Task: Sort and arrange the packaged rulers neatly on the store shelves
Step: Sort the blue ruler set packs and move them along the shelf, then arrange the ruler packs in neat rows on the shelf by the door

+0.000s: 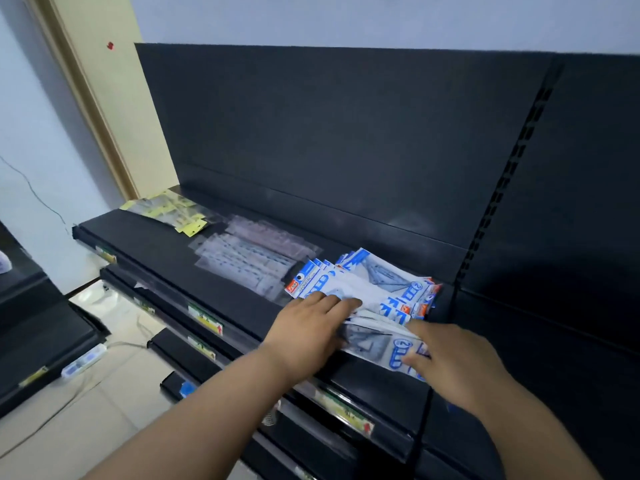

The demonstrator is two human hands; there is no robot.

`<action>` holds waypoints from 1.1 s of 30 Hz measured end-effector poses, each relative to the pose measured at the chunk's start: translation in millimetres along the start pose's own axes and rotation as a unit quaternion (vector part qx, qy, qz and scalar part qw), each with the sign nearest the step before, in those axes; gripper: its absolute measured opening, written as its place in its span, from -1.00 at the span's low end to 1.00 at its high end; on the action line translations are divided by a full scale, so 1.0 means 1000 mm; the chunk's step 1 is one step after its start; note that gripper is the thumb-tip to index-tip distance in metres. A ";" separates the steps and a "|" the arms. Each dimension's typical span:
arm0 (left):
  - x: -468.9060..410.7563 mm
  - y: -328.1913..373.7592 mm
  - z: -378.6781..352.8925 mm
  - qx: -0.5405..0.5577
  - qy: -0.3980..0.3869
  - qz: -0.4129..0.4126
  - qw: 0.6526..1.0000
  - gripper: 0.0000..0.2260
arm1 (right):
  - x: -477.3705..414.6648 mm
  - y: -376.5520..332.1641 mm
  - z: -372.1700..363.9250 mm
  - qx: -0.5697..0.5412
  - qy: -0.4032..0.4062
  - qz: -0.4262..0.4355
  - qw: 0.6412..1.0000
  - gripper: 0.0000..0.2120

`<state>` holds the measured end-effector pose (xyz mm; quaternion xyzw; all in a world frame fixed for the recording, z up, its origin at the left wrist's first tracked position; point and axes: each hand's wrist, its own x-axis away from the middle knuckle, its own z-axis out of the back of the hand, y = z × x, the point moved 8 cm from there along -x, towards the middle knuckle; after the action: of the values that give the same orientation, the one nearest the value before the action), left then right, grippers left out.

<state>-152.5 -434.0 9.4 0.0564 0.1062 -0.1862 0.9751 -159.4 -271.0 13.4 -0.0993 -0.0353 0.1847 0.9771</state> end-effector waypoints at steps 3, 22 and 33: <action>-0.024 -0.032 -0.011 -0.021 -0.049 -0.003 0.999 -0.40 | -0.035 -0.004 -0.017 -0.035 -0.036 -0.012 0.999 -0.67; -0.039 -0.067 -0.086 0.036 -0.096 -0.218 0.971 -0.49 | -0.068 -0.044 -0.059 0.081 0.136 -0.158 0.975 -0.38; -0.014 -0.096 -0.024 0.086 0.074 -0.398 0.911 -0.49 | -0.033 -0.128 -0.069 0.143 0.198 -0.360 0.900 -0.43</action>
<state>-205.4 -514.8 -17.4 0.1065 0.1754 -0.5621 0.8012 -137.8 -412.0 -28.7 0.0266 0.1522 -0.2001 0.9675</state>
